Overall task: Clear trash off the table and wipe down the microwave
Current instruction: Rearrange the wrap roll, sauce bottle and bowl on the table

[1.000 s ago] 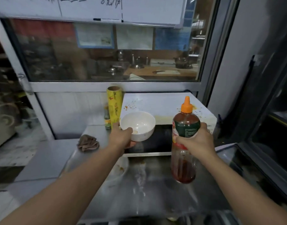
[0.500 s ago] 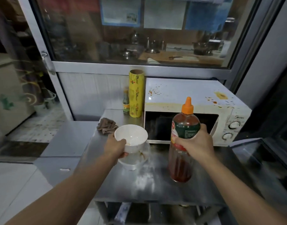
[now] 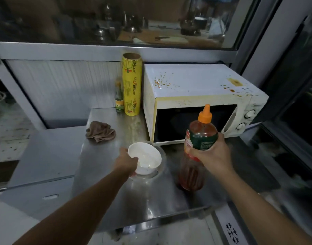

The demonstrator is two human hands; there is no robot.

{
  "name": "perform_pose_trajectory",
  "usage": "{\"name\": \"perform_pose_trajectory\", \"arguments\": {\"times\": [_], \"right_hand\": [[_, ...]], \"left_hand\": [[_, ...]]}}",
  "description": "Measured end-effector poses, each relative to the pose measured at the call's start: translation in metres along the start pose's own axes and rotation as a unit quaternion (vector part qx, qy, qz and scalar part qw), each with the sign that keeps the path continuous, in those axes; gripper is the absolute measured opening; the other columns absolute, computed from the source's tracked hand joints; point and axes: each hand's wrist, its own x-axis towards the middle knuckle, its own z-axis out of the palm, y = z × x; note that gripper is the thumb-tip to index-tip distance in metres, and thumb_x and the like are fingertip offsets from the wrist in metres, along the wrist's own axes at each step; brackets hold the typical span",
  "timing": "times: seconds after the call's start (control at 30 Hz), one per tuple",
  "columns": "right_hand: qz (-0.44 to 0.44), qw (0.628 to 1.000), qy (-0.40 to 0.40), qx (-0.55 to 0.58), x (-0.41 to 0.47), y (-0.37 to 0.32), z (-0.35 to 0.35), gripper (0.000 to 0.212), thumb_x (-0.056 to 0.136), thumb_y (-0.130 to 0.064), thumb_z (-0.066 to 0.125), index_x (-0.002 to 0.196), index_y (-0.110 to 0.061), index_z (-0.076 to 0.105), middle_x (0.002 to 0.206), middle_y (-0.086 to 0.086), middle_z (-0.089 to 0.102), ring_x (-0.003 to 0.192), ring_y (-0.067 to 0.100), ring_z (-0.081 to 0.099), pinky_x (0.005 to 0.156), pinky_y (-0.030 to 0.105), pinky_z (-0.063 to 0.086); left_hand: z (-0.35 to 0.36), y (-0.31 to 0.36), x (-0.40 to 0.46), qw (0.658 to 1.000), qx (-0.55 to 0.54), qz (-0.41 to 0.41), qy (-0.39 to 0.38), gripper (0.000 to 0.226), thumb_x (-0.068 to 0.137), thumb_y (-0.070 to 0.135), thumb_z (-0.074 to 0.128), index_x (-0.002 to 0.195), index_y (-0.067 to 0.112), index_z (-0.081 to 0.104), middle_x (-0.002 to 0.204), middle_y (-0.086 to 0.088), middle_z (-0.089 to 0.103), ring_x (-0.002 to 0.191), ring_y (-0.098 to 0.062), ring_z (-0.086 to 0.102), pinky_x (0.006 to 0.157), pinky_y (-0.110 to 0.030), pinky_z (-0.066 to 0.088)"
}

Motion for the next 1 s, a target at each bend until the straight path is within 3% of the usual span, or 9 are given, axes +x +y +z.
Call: {"name": "perform_pose_trajectory", "arguments": {"times": [0.07,0.17,0.27,0.53,0.67,0.77,0.9,1.0], "right_hand": [[0.007,1.000,0.009,-0.007,-0.003,-0.001,0.001,0.075,0.049,-0.035,0.089,0.108,-0.028,0.043,0.089,-0.016,0.056,0.075,-0.006,0.053,0.056,0.011,0.038],[0.011,1.000,0.015,-0.011,-0.005,-0.001,0.001,0.077,0.049,-0.033,0.089,0.111,-0.025,0.045,0.092,-0.011,0.057,0.076,-0.003,0.053,0.056,0.011,0.038],[0.010,1.000,0.010,-0.014,-0.006,-0.001,0.002,0.077,0.049,-0.030,0.089,0.112,-0.025,0.045,0.093,-0.010,0.058,0.077,-0.003,0.054,0.057,0.010,0.038],[0.010,1.000,-0.001,-0.008,-0.004,-0.005,0.009,0.075,0.050,-0.032,0.089,0.109,-0.027,0.043,0.091,-0.012,0.057,0.077,0.003,0.055,0.060,0.015,0.042],[0.010,1.000,-0.013,-0.002,0.000,-0.010,0.012,0.077,0.050,-0.032,0.088,0.113,-0.023,0.044,0.099,-0.004,0.060,0.086,0.015,0.060,0.075,0.029,0.049],[0.006,1.000,-0.020,0.004,0.002,-0.011,0.015,0.077,0.050,-0.031,0.088,0.114,-0.022,0.044,0.099,-0.004,0.060,0.085,0.015,0.058,0.073,0.027,0.045],[0.004,1.000,-0.026,0.012,0.005,-0.005,0.018,0.079,0.050,-0.027,0.088,0.116,-0.019,0.046,0.099,-0.004,0.060,0.086,0.013,0.060,0.072,0.026,0.047],[0.001,1.000,-0.026,0.008,0.008,0.002,0.021,0.079,0.049,-0.027,0.088,0.114,-0.021,0.045,0.098,-0.006,0.060,0.086,0.012,0.060,0.073,0.027,0.048]], "left_hand": [[0.002,-0.003,0.004,0.999,0.035,0.014,-0.007,0.031,0.084,0.010,0.056,0.104,0.020,0.035,0.101,-0.019,0.055,0.061,-0.036,0.064,0.048,-0.039,0.055],[0.005,-0.008,0.006,0.995,0.095,0.038,-0.023,0.033,0.084,0.011,0.058,0.109,0.015,0.038,0.100,-0.018,0.059,0.081,-0.039,0.065,0.067,-0.048,0.058],[0.007,-0.008,0.007,0.985,0.158,0.070,-0.019,0.039,0.082,0.012,0.061,0.116,0.009,0.041,0.108,-0.018,0.060,0.097,-0.037,0.060,0.082,-0.046,0.054],[-0.015,-0.007,-0.005,0.953,0.278,0.119,0.006,0.050,0.080,0.031,0.070,0.122,0.013,0.051,0.121,-0.009,0.057,0.112,-0.025,0.052,0.089,-0.033,0.044],[-0.029,-0.014,-0.007,0.952,0.278,0.124,0.035,0.067,0.075,0.037,0.074,0.131,0.014,0.044,0.129,-0.010,0.051,0.121,-0.026,0.046,0.097,-0.034,0.039],[-0.030,-0.021,-0.006,0.973,0.221,0.070,-0.002,0.083,0.075,0.037,0.075,0.140,0.010,0.031,0.137,-0.014,0.046,0.123,-0.030,0.046,0.099,-0.038,0.040],[-0.020,-0.026,0.003,0.992,0.120,0.021,-0.043,0.079,0.076,0.030,0.076,0.138,0.005,0.033,0.134,-0.017,0.049,0.119,-0.034,0.050,0.098,-0.044,0.043],[-0.008,-0.030,0.008,0.996,0.070,-0.017,-0.047,0.071,0.079,0.020,0.072,0.136,0.007,0.031,0.128,-0.021,0.050,0.111,-0.041,0.054,0.087,-0.050,0.051]]}}
